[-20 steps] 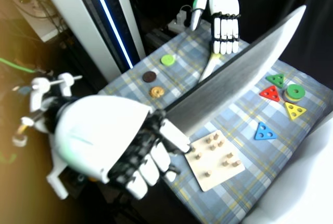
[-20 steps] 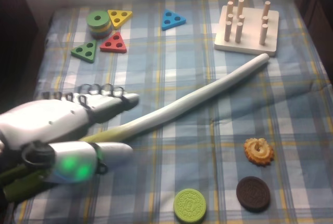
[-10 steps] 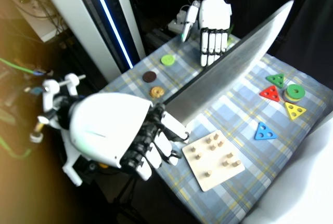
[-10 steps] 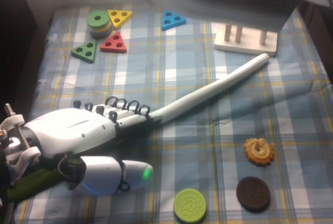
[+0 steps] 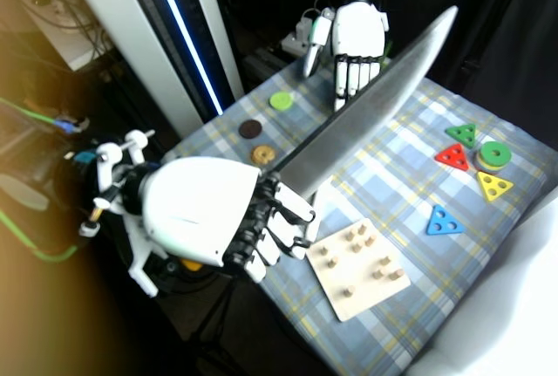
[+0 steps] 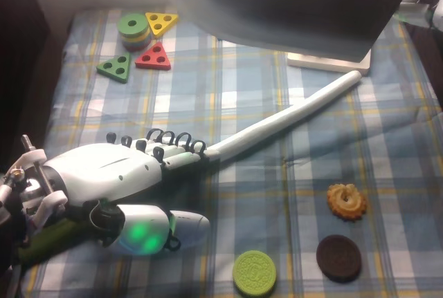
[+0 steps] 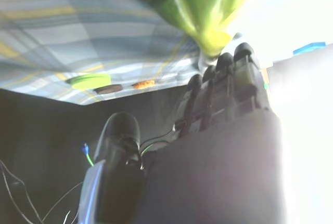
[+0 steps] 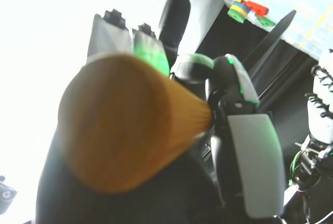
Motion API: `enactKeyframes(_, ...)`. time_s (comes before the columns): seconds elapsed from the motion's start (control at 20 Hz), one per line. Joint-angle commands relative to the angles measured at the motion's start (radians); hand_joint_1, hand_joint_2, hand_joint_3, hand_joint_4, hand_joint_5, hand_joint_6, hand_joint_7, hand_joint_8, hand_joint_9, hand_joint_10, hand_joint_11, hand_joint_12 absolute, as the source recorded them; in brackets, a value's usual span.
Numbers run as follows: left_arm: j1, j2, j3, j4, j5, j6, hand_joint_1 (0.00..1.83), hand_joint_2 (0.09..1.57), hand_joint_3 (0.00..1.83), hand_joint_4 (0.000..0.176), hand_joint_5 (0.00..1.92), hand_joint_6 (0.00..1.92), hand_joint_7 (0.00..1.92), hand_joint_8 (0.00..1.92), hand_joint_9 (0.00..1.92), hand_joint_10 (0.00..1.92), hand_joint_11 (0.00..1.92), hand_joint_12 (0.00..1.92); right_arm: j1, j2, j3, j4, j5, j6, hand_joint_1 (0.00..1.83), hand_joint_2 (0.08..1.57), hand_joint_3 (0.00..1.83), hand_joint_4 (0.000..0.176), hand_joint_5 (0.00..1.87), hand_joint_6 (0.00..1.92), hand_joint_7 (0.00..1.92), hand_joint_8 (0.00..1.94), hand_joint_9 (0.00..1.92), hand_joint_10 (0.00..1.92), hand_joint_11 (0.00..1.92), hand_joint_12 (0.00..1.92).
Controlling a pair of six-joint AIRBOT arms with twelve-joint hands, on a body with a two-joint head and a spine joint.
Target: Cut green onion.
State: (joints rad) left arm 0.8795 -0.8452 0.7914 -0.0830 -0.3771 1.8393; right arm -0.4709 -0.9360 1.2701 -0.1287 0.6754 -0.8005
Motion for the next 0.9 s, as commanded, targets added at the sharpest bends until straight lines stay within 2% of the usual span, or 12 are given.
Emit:
enactKeyframes(0.0,-0.009,-0.007,0.004,0.003,-0.074,-0.001,0.00,1.31,0.00,0.000,0.00,0.00,0.00,0.00,0.00,0.00,0.00,0.00,0.013,0.015,-0.005,0.024,0.135,0.014,0.59,1.45,0.00,0.065,0.86,1.92,1.22,1.94,1.40,1.92,1.47,1.92)
enactKeyframes(0.1,-0.009,-0.008,0.003,0.003,-0.070,-0.001,0.00,1.30,0.00,0.000,0.00,0.00,0.00,0.00,0.00,0.00,0.00,0.00,0.014,0.015,-0.009,0.013,0.135,0.015,0.61,1.46,0.00,0.073,0.78,1.92,1.16,1.94,1.36,1.92,1.43,1.92)
enactKeyframes(0.15,-0.009,-0.008,0.002,0.003,-0.067,-0.001,0.00,1.30,0.00,0.000,0.00,0.00,0.01,0.00,0.00,0.00,0.00,0.00,0.014,0.016,-0.010,0.005,0.134,0.020,0.64,1.46,0.00,0.083,0.76,1.92,1.14,1.94,1.34,1.92,1.42,1.92)
enactKeyframes(0.25,-0.009,-0.007,0.001,0.003,-0.066,-0.001,0.00,1.30,0.00,0.000,0.00,0.00,0.00,0.00,0.00,0.00,0.00,0.00,0.014,0.016,-0.010,-0.001,0.128,0.023,0.67,1.45,0.00,0.088,0.83,1.92,1.14,1.94,1.33,1.92,1.43,1.92)
enactKeyframes(0.35,-0.009,-0.007,0.001,0.002,-0.066,-0.001,0.00,1.30,0.00,0.000,0.00,0.00,0.01,0.00,0.00,0.00,0.00,0.00,0.014,0.016,-0.010,-0.015,0.103,0.023,0.64,1.45,0.00,0.105,0.86,1.92,1.21,1.94,1.35,1.92,1.48,1.92)
enactKeyframes(0.45,-0.009,-0.007,-0.001,0.002,-0.066,-0.001,0.00,1.31,0.00,0.000,0.00,0.00,0.01,0.00,0.00,0.00,0.00,0.00,0.013,0.016,-0.010,-0.048,0.053,0.025,0.60,1.46,0.00,0.102,0.83,1.92,1.15,1.94,1.31,1.92,1.44,1.92)
enactKeyframes(0.5,-0.009,-0.007,-0.002,0.002,-0.066,-0.001,0.00,1.30,0.00,0.000,0.00,0.00,0.00,0.00,0.00,0.00,0.00,0.00,0.013,0.015,-0.009,-0.064,0.029,0.025,0.57,1.48,0.01,0.095,0.85,1.92,1.18,1.94,1.34,1.92,1.45,1.92)
enactKeyframes(0.55,-0.009,-0.007,-0.003,0.002,-0.066,-0.001,0.00,1.30,0.00,0.000,0.00,0.00,0.00,0.00,0.00,0.00,0.00,0.00,0.013,0.010,-0.007,-0.082,0.002,0.025,0.58,1.48,0.00,0.036,0.91,1.92,1.20,1.94,1.36,1.92,1.46,1.92)
enactKeyframes(0.65,-0.009,-0.006,-0.004,0.001,-0.067,-0.001,0.00,1.29,0.00,0.000,0.00,0.00,0.00,0.00,0.00,0.00,0.00,0.00,0.013,-0.013,0.008,-0.114,-0.062,0.025,0.62,1.46,0.00,0.000,0.98,1.92,1.19,1.94,1.33,1.92,1.41,1.92)
enactKeyframes(0.7,-0.009,-0.006,-0.005,0.000,-0.067,-0.001,0.00,1.30,0.00,0.000,0.00,0.00,0.00,0.00,0.00,0.00,0.00,0.00,0.008,-0.024,0.015,-0.128,-0.089,0.025,0.66,1.46,0.00,0.000,0.98,1.92,1.17,1.94,1.31,1.92,1.39,1.92)
enactKeyframes(0.85,-0.009,-0.005,-0.007,-0.001,-0.067,-0.001,0.00,1.30,0.00,0.000,0.00,0.00,0.00,0.00,0.00,0.00,0.00,0.00,-0.023,-0.045,0.022,-0.149,-0.129,0.027,0.53,1.48,0.01,0.000,1.08,1.92,1.30,1.94,1.41,1.92,1.47,1.92)
